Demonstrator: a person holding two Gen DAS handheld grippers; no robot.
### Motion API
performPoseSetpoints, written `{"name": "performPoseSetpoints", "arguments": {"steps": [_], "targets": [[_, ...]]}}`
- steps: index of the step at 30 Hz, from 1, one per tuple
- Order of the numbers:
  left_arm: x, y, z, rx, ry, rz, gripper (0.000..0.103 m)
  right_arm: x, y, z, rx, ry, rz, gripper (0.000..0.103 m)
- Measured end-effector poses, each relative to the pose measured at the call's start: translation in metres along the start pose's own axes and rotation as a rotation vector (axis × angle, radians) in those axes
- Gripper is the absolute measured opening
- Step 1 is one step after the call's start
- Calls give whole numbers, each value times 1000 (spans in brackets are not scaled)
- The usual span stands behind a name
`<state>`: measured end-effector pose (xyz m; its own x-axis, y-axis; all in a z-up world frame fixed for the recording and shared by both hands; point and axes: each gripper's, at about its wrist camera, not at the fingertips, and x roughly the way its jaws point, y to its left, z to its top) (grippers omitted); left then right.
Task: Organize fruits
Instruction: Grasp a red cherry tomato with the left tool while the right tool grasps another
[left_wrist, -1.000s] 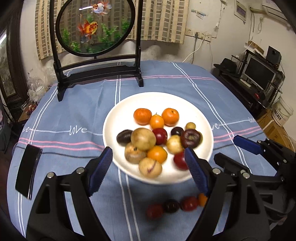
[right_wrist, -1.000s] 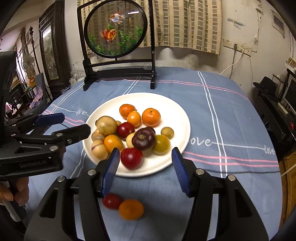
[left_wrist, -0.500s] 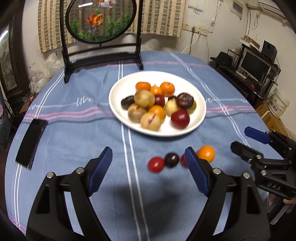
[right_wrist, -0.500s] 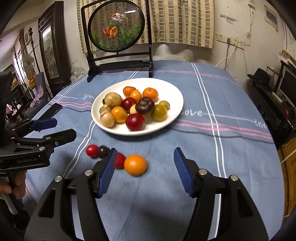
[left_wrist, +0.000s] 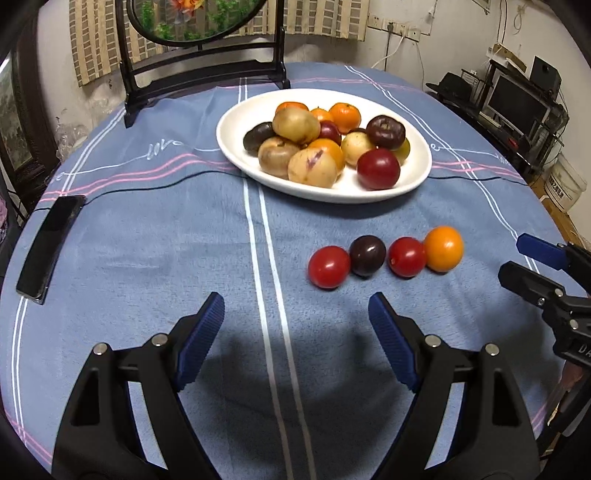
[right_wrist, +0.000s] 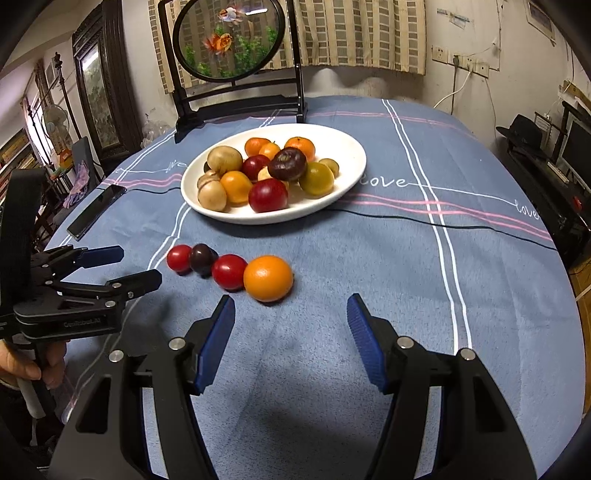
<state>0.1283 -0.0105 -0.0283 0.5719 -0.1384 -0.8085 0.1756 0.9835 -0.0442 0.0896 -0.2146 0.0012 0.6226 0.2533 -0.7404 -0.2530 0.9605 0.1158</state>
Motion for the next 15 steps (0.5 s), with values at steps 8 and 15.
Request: {"name": "performPoseSetpoints", "arguments": {"steps": [8,15], "targets": [[29,-5,7,24,40,-11,74,9,0,1,-11,16,20,63],[42,-8,20,51,25,-9,57,22,-5,3,-8,31,28,63]]}}
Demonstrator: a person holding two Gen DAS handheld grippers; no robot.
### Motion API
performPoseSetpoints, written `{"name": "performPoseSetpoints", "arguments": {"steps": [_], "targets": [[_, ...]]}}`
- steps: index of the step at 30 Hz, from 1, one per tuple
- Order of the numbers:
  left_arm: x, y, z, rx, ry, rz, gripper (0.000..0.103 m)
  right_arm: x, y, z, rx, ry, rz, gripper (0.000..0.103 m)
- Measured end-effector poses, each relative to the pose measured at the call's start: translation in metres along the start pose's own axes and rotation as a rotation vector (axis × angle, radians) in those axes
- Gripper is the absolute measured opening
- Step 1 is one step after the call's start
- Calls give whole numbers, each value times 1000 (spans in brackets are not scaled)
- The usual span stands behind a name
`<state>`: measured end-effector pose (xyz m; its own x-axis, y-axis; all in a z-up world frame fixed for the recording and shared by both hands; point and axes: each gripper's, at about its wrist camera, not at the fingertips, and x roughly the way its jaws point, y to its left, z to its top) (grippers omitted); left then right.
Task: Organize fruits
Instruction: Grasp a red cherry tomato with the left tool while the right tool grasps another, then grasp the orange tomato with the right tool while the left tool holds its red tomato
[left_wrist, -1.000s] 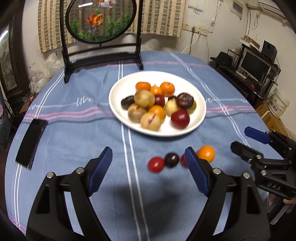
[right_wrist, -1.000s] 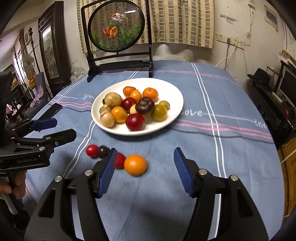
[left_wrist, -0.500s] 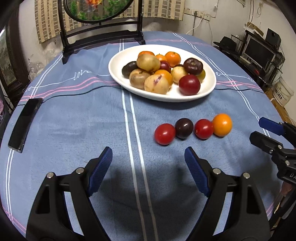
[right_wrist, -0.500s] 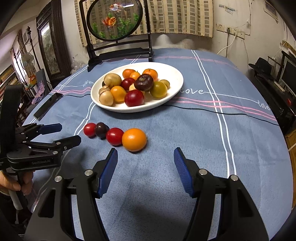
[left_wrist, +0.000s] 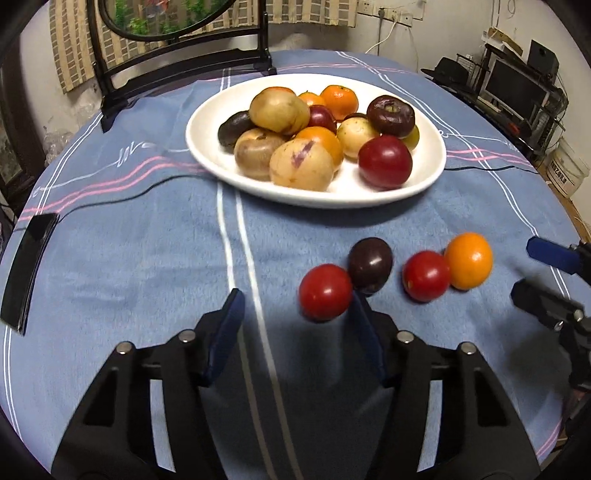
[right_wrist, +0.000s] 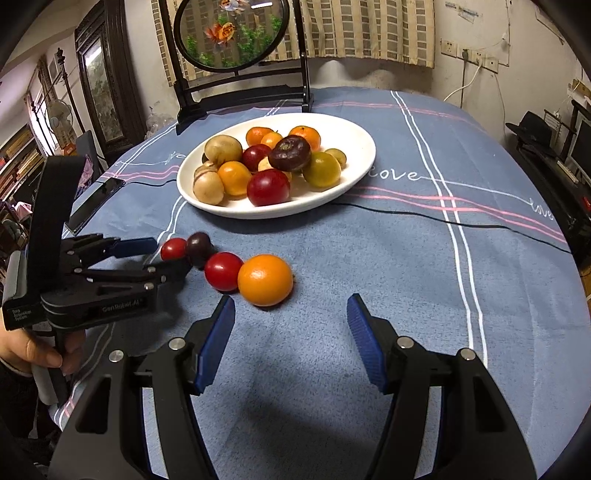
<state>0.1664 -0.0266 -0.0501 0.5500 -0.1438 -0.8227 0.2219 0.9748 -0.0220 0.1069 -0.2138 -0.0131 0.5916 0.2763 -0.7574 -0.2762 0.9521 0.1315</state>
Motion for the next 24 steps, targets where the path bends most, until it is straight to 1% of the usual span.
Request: {"name": "performPoseSetpoints", "arguments": {"steps": [3,4,5,6,8,10,19,24], "targets": [[5,-2,7,13,-8,-18,48,4,-1,1,7,11,0,63],[6,-5,9,30,-15,-23,40,5,-2,1,9,12,0,63],[6,-7,9,42,-18,-32,30,6,-2,1,12,13,-1,63],[6,-10,9,55,-19,-43,27,7,-3,2,15,15,-3,63],[4,-13,8,62,-16,-34,27,9,-3,2,16,22,-4,63],[1,-11,7,47,-13,-44,27,9,-3,3,10,24,-7,63],[-23,-7,4,16,-51,-52,27,2,-1,3,7,20,-6,63],[-29,-2,-2,-5,-46,-54,27,-2,-3,1,10,22,-15,63]]}}
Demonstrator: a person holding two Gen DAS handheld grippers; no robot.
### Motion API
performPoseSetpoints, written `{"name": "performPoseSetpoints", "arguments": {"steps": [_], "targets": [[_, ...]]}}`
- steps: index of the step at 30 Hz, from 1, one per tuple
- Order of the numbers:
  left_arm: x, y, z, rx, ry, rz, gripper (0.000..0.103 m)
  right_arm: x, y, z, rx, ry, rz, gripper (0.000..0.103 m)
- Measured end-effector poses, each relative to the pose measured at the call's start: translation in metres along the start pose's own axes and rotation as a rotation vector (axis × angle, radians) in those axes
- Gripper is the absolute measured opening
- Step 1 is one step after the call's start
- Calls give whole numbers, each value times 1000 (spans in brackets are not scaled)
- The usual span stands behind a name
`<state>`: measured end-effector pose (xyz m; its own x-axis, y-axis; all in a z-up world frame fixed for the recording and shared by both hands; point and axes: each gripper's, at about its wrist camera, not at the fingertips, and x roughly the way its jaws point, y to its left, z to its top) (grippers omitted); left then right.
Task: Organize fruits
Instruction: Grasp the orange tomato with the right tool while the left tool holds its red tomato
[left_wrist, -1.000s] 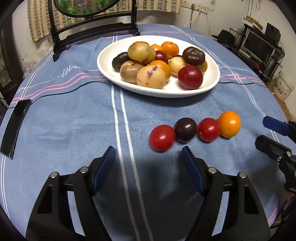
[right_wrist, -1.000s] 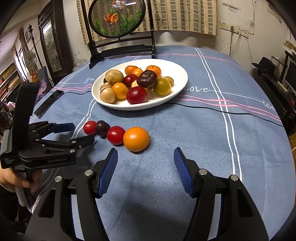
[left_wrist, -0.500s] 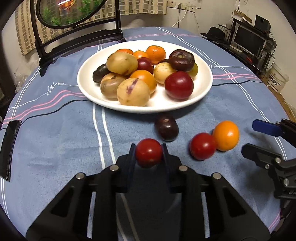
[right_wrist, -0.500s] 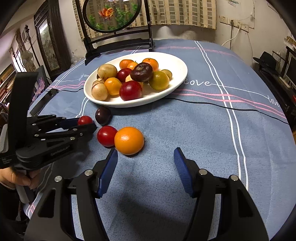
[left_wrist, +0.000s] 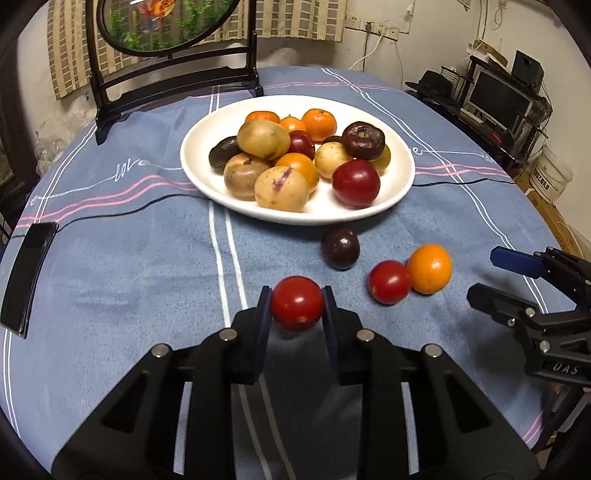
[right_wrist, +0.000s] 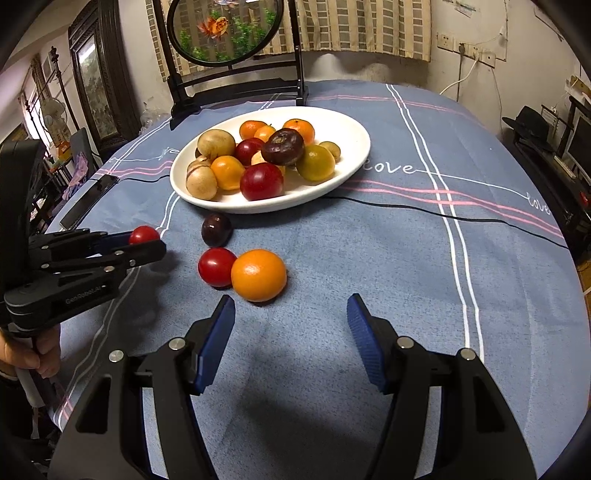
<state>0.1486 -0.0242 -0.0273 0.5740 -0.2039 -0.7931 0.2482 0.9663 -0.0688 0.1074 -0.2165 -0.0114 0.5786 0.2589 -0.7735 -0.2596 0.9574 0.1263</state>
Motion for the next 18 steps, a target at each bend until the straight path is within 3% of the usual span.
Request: {"name": "performPoseSetpoints", "arguments": {"steps": [10,18], "targets": [[2,4,-4,-22,6,-10,27,18,6,-4,-41,61,-9,63],[3,10,-3,-35,10,-13,27,44,32,9,-145,97,-2,63]]}}
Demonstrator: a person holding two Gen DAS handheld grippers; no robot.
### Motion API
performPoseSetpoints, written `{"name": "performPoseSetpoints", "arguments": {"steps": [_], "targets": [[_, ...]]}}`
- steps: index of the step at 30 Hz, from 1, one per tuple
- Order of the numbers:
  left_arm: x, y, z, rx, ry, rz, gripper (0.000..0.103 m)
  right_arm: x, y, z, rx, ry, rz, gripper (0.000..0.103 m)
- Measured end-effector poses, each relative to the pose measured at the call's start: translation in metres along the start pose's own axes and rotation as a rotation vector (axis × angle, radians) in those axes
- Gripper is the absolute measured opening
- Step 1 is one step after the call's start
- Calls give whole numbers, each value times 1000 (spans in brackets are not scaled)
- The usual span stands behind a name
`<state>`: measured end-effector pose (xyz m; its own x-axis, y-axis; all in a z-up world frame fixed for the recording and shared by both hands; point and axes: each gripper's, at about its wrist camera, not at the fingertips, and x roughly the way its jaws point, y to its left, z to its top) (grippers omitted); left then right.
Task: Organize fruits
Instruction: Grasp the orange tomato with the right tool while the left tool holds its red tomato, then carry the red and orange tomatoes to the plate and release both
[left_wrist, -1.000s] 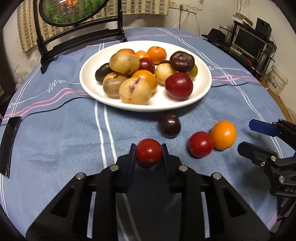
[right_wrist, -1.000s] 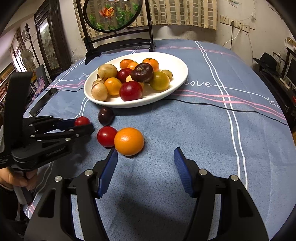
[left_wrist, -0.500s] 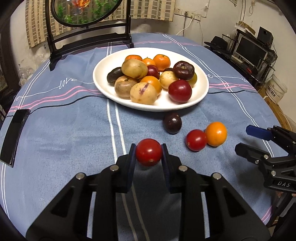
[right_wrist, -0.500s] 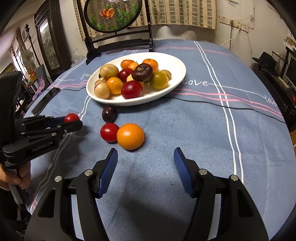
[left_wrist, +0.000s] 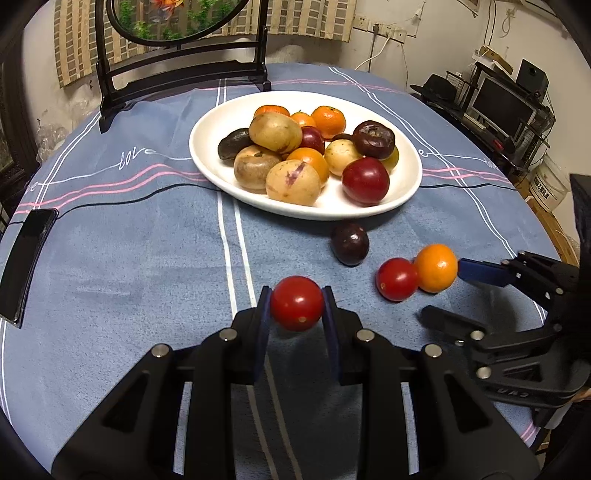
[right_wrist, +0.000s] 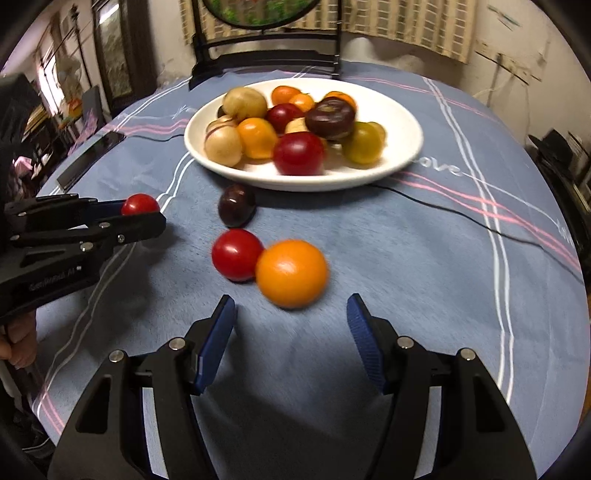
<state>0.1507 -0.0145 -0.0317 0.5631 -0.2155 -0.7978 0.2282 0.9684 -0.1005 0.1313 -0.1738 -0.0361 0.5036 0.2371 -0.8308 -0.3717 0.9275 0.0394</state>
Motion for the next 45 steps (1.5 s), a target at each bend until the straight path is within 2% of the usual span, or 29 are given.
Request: {"name": "performPoseSetpoints", "arguments": {"steps": [2,3,4,5,18,30,36,40,45], "targets": [[0,2,0,-1,1,1,27,3,2,6,-9,-13,-12,62],[-1,3,0,-4,1,0,27,4,2,9,-16,-29,-8,58],[-2,3,0,-7,1,-2,27,6,1,10,-14,-32,1,47],[-3,5,0,-13,4,-3,27,8,0,11,-7,-26,-8,42],[-19,-7,-1,12,-13,10,27,-29,-18,-6,62,-103,-5,41],[-19,-9,4,28,-14,7,27,-39,-13,2,62,-152,16,41],[-15,-3,7,15,-9,0,27,-27,-12,4,58,-113,-3,40],[-12,-4,6,15,-3,-3,27,-14,-10,0,44,-52,-10,41],[-7,-6,4,9,8,-12,27,-11,-8,0,18,-35,-27,41]]}}
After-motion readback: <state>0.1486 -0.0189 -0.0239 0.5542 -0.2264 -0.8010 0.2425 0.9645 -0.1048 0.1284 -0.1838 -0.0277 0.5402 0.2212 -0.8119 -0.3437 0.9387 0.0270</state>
